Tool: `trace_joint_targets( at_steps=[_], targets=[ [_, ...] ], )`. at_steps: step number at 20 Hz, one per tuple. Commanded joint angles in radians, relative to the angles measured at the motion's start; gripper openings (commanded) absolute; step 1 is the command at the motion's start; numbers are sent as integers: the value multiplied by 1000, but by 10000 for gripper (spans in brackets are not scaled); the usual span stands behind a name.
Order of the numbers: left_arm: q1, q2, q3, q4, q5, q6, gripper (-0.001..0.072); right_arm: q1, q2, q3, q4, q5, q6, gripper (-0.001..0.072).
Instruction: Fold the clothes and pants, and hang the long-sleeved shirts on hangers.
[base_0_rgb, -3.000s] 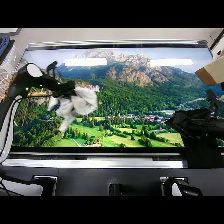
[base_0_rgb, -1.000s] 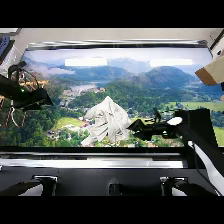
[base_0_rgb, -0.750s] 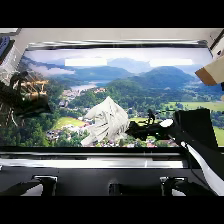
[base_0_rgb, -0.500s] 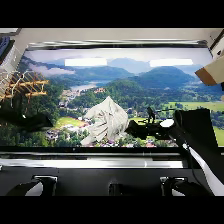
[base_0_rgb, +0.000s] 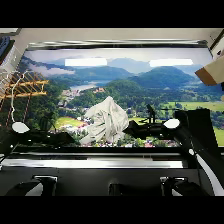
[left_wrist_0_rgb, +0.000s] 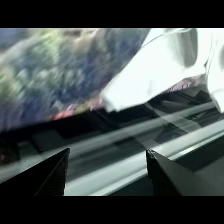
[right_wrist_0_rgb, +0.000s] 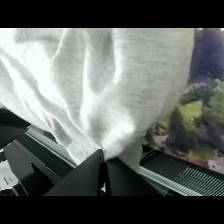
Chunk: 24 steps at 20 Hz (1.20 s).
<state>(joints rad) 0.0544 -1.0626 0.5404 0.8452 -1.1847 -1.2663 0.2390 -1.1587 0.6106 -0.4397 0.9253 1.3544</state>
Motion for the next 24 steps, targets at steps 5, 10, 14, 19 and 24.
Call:
trace_joint_targets(
  at_steps=[5,10,14,19,24],
  targets=[
    [-109,-127,-24,-91,193,55,522,2,39,0,4,63,48,42],
    [-137,-173,-22,-126,266,55,521,2,39,0,12,129,48,42],
    [-155,-185,-21,-151,300,55,23,2,60,0,17,134,48,41],
    [-129,-140,102,-152,190,66,17,-1,211,61,-40,46,51,41],
    [132,34,410,-93,128,-6,17,-184,369,301,-321,-94,324,41]
  ],
)
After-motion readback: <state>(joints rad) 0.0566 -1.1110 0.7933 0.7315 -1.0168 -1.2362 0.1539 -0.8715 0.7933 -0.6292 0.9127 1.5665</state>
